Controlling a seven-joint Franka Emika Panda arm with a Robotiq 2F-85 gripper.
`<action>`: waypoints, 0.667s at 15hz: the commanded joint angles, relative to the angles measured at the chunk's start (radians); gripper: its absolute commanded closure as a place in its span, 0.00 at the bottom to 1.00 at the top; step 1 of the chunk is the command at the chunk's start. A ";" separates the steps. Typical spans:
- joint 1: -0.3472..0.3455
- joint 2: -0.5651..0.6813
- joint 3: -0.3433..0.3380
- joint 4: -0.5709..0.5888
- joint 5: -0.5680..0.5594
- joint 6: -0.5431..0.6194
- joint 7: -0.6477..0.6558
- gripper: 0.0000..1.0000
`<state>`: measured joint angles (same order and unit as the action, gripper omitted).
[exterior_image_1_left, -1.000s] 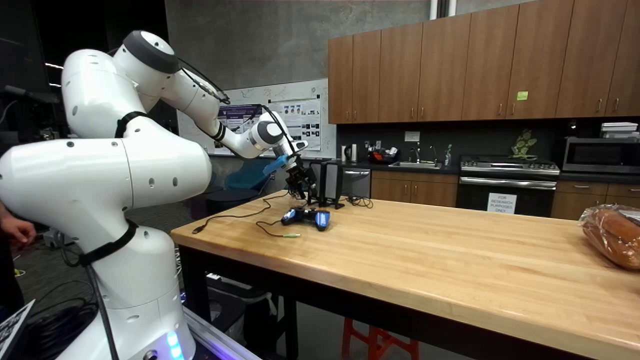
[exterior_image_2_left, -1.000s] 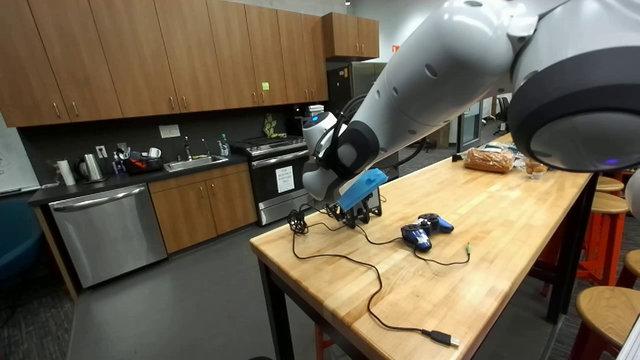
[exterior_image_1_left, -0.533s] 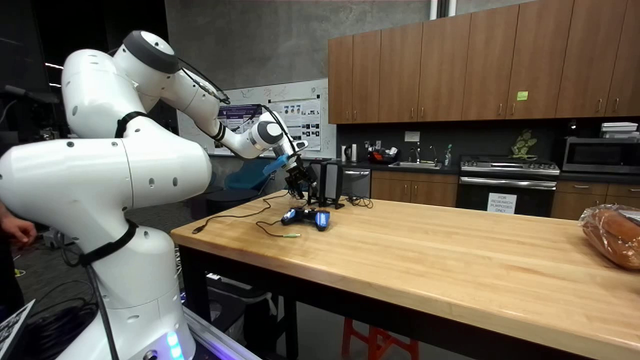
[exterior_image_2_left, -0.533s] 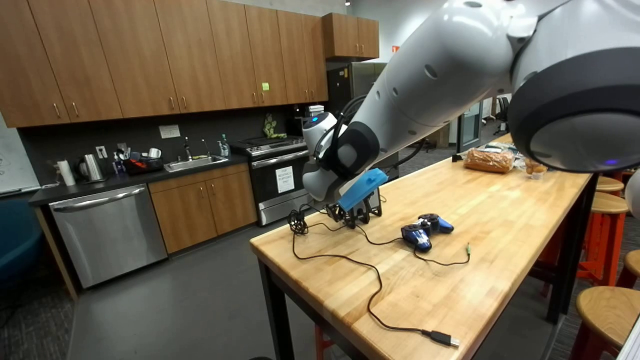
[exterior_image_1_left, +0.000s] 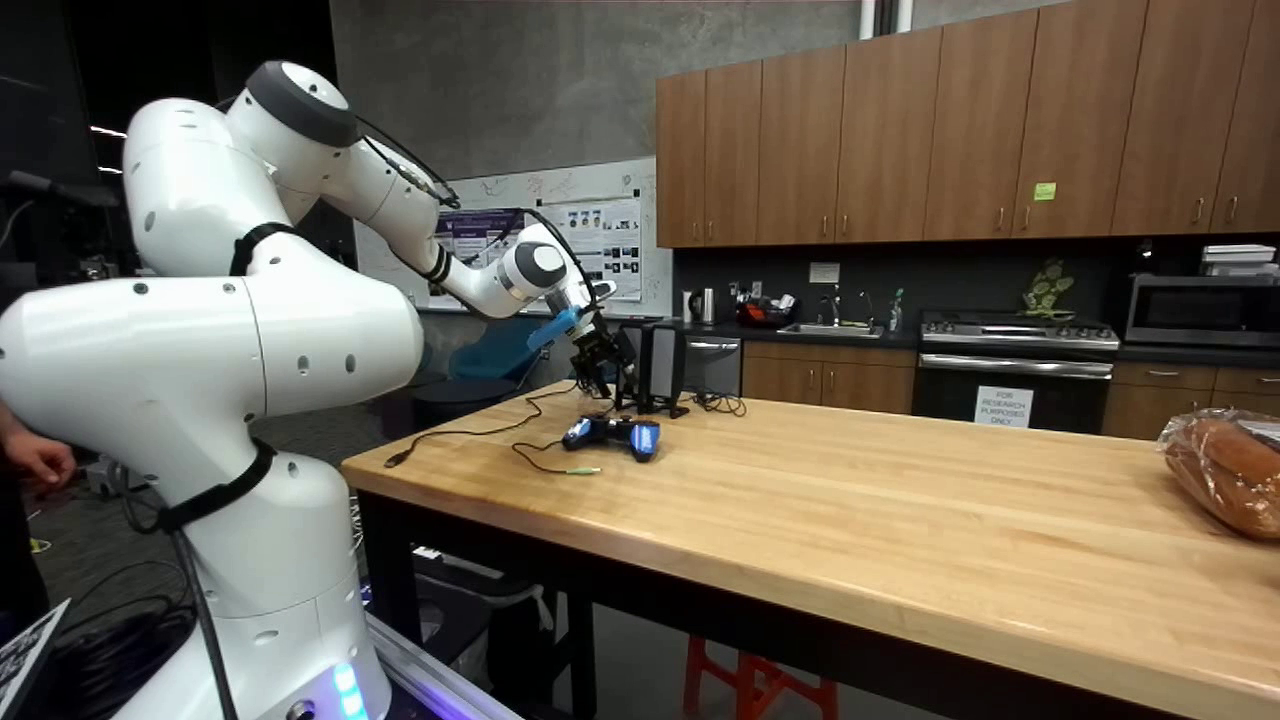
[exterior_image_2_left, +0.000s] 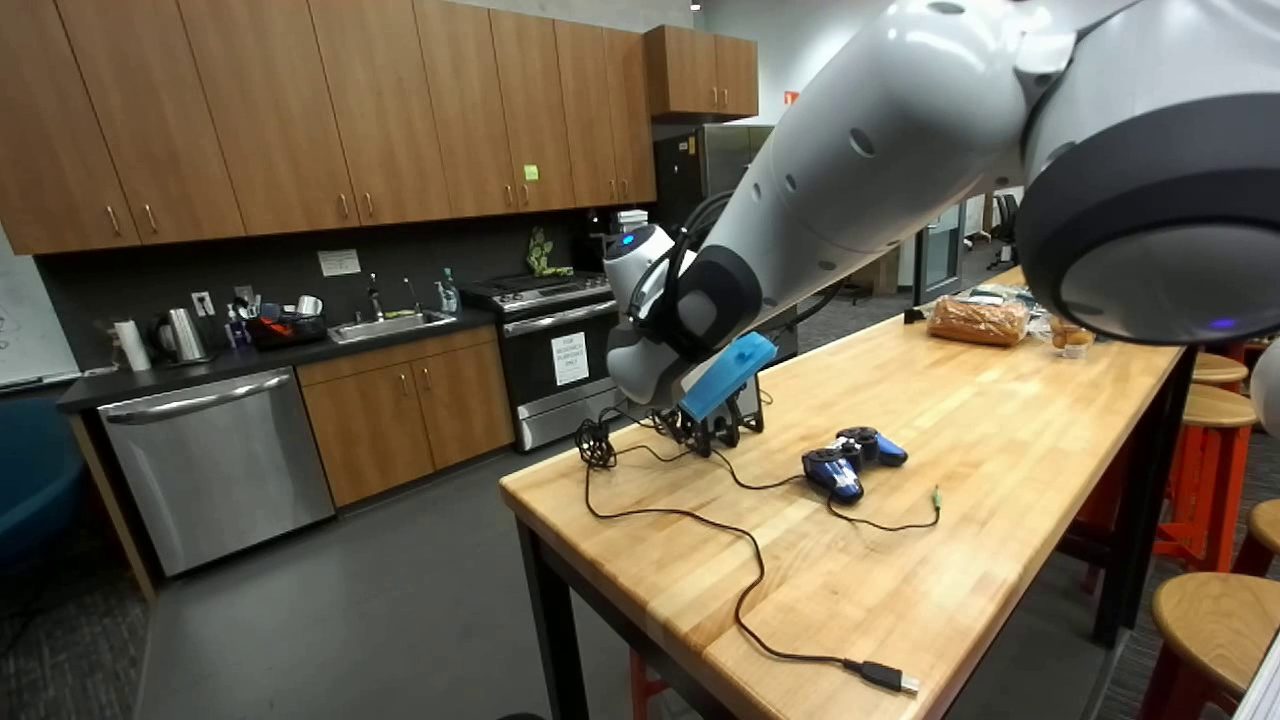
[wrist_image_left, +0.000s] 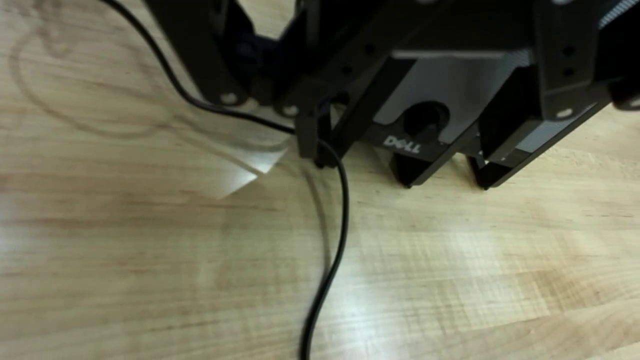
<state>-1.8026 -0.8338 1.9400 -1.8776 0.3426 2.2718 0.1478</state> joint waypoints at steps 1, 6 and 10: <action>0.009 0.011 -0.010 -0.010 -0.016 -0.010 -0.023 0.50; 0.010 0.010 -0.012 -0.009 -0.018 -0.014 -0.021 0.77; 0.010 0.009 -0.012 -0.007 -0.020 -0.016 -0.022 0.29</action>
<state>-1.8019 -0.8332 1.9392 -1.8768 0.3367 2.2708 0.1427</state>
